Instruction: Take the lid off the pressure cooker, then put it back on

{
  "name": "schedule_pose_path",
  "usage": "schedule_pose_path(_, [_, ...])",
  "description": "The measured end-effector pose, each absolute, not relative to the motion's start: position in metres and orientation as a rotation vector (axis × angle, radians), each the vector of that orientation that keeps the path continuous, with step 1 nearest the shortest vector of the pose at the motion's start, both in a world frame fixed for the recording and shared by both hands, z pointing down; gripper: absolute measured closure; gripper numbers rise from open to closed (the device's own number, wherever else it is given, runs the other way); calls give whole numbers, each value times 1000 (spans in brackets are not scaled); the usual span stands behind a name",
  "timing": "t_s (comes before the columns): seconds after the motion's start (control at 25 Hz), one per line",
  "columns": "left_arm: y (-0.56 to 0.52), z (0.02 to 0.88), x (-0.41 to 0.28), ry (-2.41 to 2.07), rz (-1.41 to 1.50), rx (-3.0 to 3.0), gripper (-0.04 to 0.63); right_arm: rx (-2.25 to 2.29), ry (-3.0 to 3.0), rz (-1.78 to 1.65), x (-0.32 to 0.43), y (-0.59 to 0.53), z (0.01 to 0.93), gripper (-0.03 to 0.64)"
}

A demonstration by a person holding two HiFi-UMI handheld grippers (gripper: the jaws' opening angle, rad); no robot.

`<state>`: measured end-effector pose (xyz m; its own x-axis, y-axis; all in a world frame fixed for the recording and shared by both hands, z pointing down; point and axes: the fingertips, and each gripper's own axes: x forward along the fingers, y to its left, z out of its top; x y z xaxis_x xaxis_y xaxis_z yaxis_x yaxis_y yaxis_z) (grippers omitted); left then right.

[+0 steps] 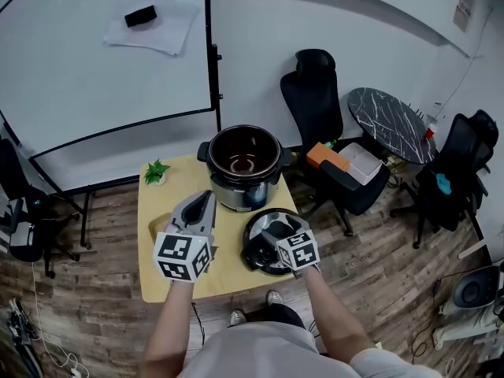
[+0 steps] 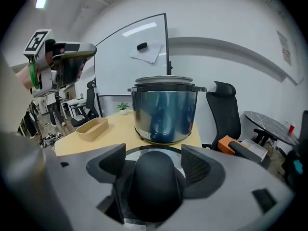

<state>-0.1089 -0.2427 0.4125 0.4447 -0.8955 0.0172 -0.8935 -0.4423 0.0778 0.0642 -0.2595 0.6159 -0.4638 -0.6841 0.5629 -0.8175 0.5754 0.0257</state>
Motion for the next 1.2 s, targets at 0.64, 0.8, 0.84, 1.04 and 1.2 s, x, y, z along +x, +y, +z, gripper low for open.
schedule_pose_path(0.64, [-241,415,-114,-1622,-51,2583,578,1209,-2200,379,73,-252,652,329])
schedule_pose_path(0.8, [-240,419,-112,-1615,-45,2581,578,1214,-2197,372,74,-253,652,339])
schedule_pose_path(0.84, [-240,419,-112,-1615,-45,2581,578,1213,-2197,372,74,-253,652,339])
schedule_pose_path(1.04, [-239,418,-112,-1620,-46,2580,578,1206,-2195,376,75,-252,652,341])
schedule_pose_path(1.2, [-239,417,-114,-1625,-48,2579,578,1201,-2206,368,73,-252,649,341])
